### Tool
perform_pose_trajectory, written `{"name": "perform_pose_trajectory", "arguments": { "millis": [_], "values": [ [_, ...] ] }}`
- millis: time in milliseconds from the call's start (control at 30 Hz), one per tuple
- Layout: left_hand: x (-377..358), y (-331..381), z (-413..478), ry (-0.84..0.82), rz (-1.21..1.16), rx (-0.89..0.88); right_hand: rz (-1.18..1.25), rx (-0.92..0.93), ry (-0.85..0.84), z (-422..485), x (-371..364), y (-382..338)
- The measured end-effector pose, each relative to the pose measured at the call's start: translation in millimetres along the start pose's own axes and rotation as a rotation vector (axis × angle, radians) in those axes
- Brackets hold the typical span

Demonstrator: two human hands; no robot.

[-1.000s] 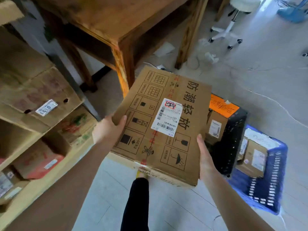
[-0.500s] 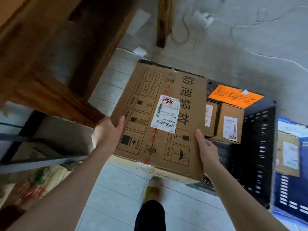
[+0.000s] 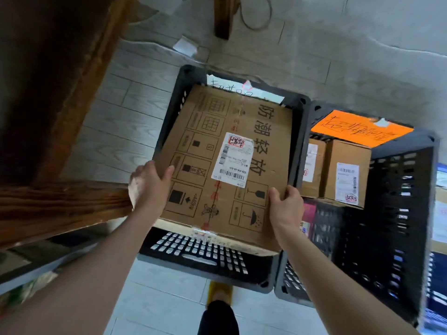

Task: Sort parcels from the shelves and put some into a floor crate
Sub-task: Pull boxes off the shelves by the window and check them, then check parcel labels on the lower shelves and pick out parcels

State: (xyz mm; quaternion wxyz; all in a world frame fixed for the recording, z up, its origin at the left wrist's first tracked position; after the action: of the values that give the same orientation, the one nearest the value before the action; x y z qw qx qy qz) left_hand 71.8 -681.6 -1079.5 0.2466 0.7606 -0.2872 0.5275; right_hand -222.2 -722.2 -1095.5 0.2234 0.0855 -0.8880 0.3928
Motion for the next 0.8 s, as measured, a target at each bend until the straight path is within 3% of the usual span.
{"name": "perform_pose_trajectory", "arguments": {
  "millis": [167, 300, 467, 667, 800],
  "values": [
    [-16, 1, -1, -0.008, -0.035, -0.031, -0.058, -0.003, -0.005, 7, -6, 4],
    [-30, 4, -6, -0.143, -0.043, -0.115, -0.169, 0.014, -0.048, 6, -16, 5],
    [-27, 32, -46, -0.274, -0.289, -0.258, -0.302, 0.055, -0.213, -21, -28, -11],
    [11, -6, -126, -0.303, -0.468, 0.001, -0.226, 0.139, -0.450, -104, -21, -39],
    [68, -58, -197, -0.173, -0.496, 0.066, -0.171, 0.307, -0.609, -197, -3, -65]
  ]
}}
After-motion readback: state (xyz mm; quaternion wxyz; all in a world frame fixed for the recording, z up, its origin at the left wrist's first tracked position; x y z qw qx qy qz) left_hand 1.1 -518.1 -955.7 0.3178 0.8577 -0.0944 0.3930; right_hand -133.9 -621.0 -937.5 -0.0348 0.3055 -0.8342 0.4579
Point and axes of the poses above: each hand's wrist, its own z-axis towards the middle knuckle, its own x-axis out of the back of the hand, y = z × x, the point moved 6 cm from there along z, towards the middle knuckle, and after that the axes turned 12 degrees about z, right-handed, at the moved point
